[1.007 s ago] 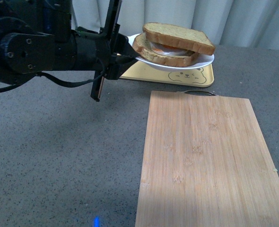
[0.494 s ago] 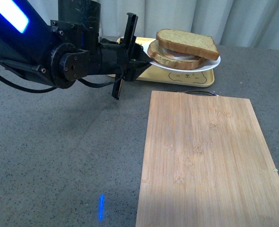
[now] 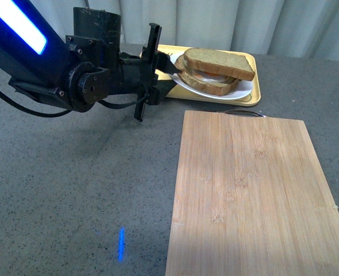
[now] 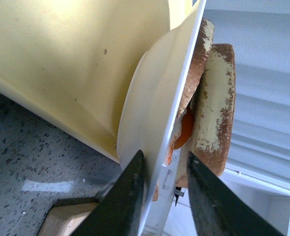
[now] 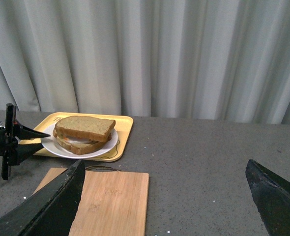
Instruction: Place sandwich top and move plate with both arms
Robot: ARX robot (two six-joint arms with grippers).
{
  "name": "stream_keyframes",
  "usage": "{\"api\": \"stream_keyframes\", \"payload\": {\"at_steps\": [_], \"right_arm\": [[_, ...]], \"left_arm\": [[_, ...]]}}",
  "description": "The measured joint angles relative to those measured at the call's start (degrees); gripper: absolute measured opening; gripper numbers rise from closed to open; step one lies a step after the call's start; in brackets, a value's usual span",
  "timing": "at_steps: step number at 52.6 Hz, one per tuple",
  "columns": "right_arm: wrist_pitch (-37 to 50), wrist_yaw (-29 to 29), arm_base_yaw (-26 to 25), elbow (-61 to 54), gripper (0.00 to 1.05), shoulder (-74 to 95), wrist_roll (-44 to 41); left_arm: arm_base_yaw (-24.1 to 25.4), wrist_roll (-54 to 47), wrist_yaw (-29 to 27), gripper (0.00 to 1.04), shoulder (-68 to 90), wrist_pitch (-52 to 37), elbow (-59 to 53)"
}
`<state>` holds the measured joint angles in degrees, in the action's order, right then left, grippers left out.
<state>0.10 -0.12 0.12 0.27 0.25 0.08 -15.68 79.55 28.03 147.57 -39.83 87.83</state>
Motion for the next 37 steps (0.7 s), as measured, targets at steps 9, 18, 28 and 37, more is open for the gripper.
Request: {"api": "stream_keyframes", "payload": {"at_steps": [9,18,28,37], "right_arm": [[0.0,0.0,0.0,0.0,0.95,0.0,0.0],[0.0,0.0,0.0,0.0,0.95,0.0,0.0],[0.0,0.0,0.0,0.0,0.95,0.0,0.0],[0.0,0.0,0.0,0.0,0.95,0.0,0.0]], "left_arm": [[0.0,0.1,0.5,0.66,-0.7,-0.5,-2.0],[0.1,-1.7,-2.1,1.00,-6.9,-1.5,-10.3],[-0.5,-34.9,-34.6,0.76,-11.3,-27.2,-24.0],[3.0,-67.3,-40.4,0.47,-24.0,-38.9,-41.6]]}}
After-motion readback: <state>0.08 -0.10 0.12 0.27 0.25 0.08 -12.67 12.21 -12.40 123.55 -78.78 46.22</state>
